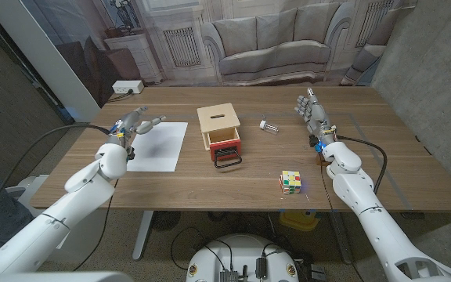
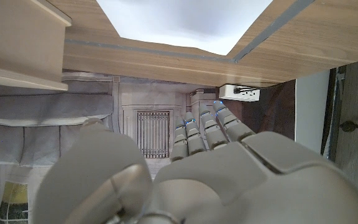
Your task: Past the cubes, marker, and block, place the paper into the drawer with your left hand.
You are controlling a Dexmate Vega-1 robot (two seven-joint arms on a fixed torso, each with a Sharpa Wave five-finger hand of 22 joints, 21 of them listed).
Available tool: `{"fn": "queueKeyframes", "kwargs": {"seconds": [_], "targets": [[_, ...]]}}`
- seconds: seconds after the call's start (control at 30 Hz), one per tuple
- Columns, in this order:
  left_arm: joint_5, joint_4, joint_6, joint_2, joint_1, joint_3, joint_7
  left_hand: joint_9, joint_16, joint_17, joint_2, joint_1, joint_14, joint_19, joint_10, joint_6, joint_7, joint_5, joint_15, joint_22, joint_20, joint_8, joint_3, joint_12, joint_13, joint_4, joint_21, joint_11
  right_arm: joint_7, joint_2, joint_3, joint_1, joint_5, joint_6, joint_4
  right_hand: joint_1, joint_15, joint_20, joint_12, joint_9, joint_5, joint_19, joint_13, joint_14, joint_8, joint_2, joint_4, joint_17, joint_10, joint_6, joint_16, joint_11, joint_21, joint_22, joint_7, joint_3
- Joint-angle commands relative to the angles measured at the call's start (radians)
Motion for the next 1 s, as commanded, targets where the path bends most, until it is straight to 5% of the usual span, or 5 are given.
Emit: {"fn": "queueKeyframes", "kwargs": {"seconds": [0.03,1.0], "targets": [[0.093,-0.036,0.093,0.012,-0.022,0.045,-0.051,0.002,0.0,0.004,-0.002,0.008,-0.003,-0.005,-0.004,-0.005,0.003,0.007,-0.022,0.004,-0.023,-0.003,-0.005,-0.002,0.003,-0.01,0.0,0.004,-0.018,-0.028,0.027,-0.03,0.004,-0.005,-0.056,0.001,-0.006,-0.014,0.006,0.003,-0.004,0.008,0.003,0.003,0.004,0.006,0.0,0.005,0.002,0.008,-0.001,-0.002,-0.005,0.004,-0.002,-0.004],[0.307,-0.038,0.22,0.038,-0.063,0.139,-0.14,0.002,0.008,0.004,-0.033,0.051,0.023,0.009,0.032,0.03,-0.02,0.011,-0.049,0.004,-0.014,0.003,-0.024,0.005,0.003,-0.035,0.001,-0.031,-0.069,-0.059,0.051,-0.091,0.018,-0.03,-0.138,-0.003,-0.005,-0.012,0.006,0.003,-0.005,0.011,0.003,0.003,0.003,0.007,0.001,0.005,0.004,0.008,-0.001,-0.003,-0.015,0.004,-0.003,-0.008]]}}
